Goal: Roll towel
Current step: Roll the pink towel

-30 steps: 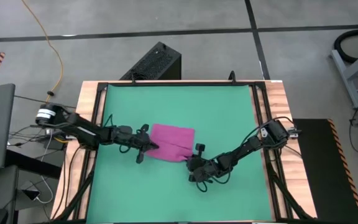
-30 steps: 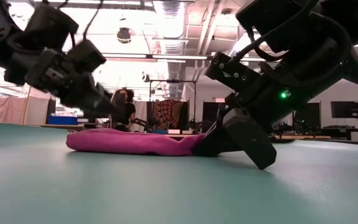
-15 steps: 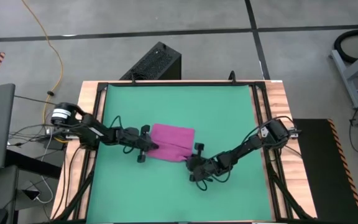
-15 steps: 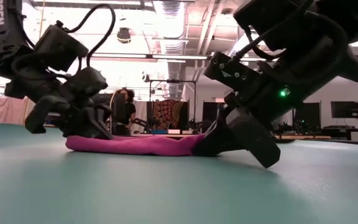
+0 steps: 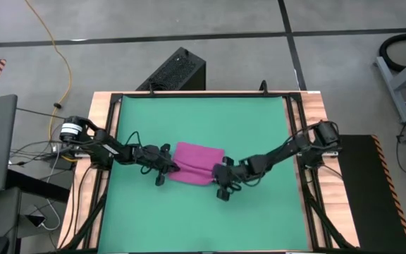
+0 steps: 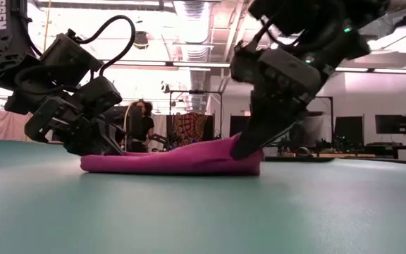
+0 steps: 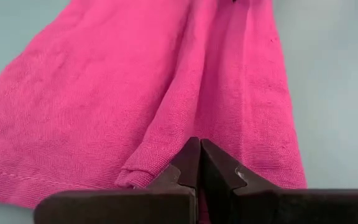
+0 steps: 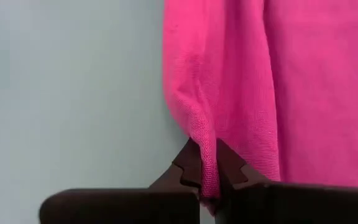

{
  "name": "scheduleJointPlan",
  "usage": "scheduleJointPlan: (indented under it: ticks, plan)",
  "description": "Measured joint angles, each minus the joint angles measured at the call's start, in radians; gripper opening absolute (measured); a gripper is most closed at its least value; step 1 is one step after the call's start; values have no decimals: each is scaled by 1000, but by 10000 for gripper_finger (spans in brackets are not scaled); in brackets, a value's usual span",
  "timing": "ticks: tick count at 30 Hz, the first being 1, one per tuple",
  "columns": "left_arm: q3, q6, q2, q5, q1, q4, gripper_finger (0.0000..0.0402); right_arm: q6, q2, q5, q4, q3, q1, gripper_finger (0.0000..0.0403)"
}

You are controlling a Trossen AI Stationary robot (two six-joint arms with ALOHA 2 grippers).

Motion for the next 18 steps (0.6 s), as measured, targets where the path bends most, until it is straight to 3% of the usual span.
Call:
scheduleJointPlan:
  ticks: [4,8,18]
  plan:
    - [0,-1,0,3,0,-7,0,130,14,-169,8,0,-71,21]
    - [-1,-4,0,23,1,-12,0,242,21,-273,28,1,-127,22]
    - [-1,-79,0,106,1,-24,0,261,-34,-312,32,3,-147,21]
